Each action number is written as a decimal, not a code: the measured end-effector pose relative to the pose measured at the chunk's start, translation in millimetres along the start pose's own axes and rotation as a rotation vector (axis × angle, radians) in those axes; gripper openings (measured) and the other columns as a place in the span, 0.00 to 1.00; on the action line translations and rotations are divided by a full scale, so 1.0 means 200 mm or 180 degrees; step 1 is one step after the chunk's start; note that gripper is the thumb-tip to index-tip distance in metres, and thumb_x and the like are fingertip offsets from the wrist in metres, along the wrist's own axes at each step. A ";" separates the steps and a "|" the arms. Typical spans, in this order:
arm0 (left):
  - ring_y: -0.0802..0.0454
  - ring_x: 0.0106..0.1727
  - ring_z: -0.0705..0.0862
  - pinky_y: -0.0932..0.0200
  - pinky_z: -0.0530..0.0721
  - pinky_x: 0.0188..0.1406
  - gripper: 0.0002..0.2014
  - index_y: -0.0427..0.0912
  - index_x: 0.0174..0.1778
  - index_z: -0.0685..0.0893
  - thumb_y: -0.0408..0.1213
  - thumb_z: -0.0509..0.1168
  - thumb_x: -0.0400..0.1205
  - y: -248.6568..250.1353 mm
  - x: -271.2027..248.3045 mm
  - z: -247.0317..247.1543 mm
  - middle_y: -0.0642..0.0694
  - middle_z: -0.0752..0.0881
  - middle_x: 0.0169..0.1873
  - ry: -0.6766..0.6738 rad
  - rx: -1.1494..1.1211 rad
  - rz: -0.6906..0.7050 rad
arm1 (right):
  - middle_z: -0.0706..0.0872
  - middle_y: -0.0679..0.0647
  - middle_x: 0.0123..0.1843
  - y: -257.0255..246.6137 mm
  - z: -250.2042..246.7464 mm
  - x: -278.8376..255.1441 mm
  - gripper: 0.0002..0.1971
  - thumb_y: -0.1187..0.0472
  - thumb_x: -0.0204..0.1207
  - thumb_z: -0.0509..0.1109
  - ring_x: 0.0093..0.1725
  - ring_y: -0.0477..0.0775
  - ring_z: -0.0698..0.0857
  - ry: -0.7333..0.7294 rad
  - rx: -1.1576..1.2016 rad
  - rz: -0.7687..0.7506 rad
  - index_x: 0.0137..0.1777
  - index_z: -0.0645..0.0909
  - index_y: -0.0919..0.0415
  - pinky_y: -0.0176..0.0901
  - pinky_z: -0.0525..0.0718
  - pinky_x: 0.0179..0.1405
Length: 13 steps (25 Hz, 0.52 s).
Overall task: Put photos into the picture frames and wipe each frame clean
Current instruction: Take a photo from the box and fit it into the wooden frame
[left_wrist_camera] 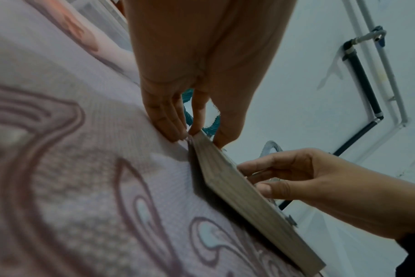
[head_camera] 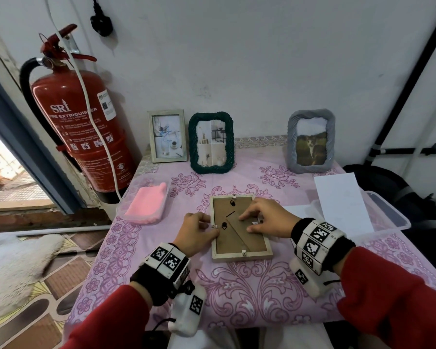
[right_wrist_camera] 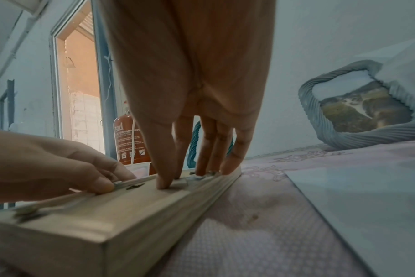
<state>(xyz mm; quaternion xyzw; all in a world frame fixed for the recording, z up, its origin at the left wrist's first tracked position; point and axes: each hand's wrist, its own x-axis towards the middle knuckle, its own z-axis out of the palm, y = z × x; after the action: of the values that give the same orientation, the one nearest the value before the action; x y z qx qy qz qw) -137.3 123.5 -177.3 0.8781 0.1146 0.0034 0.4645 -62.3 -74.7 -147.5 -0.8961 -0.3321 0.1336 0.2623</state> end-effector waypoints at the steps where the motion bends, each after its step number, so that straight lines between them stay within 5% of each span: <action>1: 0.52 0.41 0.81 0.67 0.83 0.40 0.10 0.36 0.50 0.78 0.30 0.70 0.76 0.00 -0.01 0.00 0.39 0.82 0.49 0.0010 -0.0230 -0.0012 | 0.73 0.48 0.51 0.00 0.00 -0.01 0.16 0.64 0.70 0.76 0.52 0.43 0.73 0.0049 0.0102 0.0029 0.59 0.86 0.58 0.17 0.69 0.41; 3: 0.57 0.35 0.82 0.72 0.82 0.31 0.09 0.42 0.47 0.75 0.28 0.68 0.78 0.01 -0.02 0.01 0.43 0.83 0.41 -0.0086 -0.0759 -0.0054 | 0.74 0.48 0.52 0.00 0.00 -0.02 0.17 0.64 0.70 0.76 0.53 0.44 0.74 0.0131 0.0224 0.0072 0.59 0.85 0.58 0.18 0.69 0.42; 6: 0.59 0.31 0.83 0.66 0.83 0.30 0.11 0.44 0.50 0.75 0.27 0.68 0.78 0.03 -0.04 0.01 0.46 0.82 0.36 -0.0063 -0.1383 -0.0089 | 0.74 0.49 0.54 -0.01 0.00 -0.04 0.18 0.66 0.71 0.74 0.54 0.43 0.74 0.0188 0.0292 0.0037 0.62 0.84 0.57 0.16 0.68 0.44; 10: 0.51 0.38 0.84 0.60 0.84 0.34 0.21 0.36 0.65 0.75 0.27 0.69 0.77 0.10 -0.08 0.02 0.43 0.83 0.42 0.0056 -0.1952 0.0135 | 0.74 0.51 0.53 -0.04 -0.01 -0.07 0.19 0.69 0.73 0.71 0.52 0.43 0.74 0.0649 0.0540 -0.0075 0.62 0.84 0.54 0.13 0.68 0.46; 13: 0.48 0.41 0.86 0.56 0.86 0.39 0.24 0.41 0.68 0.76 0.27 0.70 0.76 0.17 -0.11 0.01 0.32 0.84 0.50 0.0028 -0.2176 0.0384 | 0.75 0.54 0.55 -0.08 -0.05 -0.07 0.18 0.68 0.74 0.71 0.57 0.48 0.76 0.1103 0.0873 -0.0197 0.63 0.83 0.54 0.24 0.72 0.59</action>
<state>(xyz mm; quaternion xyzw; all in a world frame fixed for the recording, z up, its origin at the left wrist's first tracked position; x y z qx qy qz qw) -151.1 100.1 -148.3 0.6769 0.0567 0.0729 0.7303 -78.3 -77.1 -129.7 -0.8510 -0.2881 0.0134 0.4388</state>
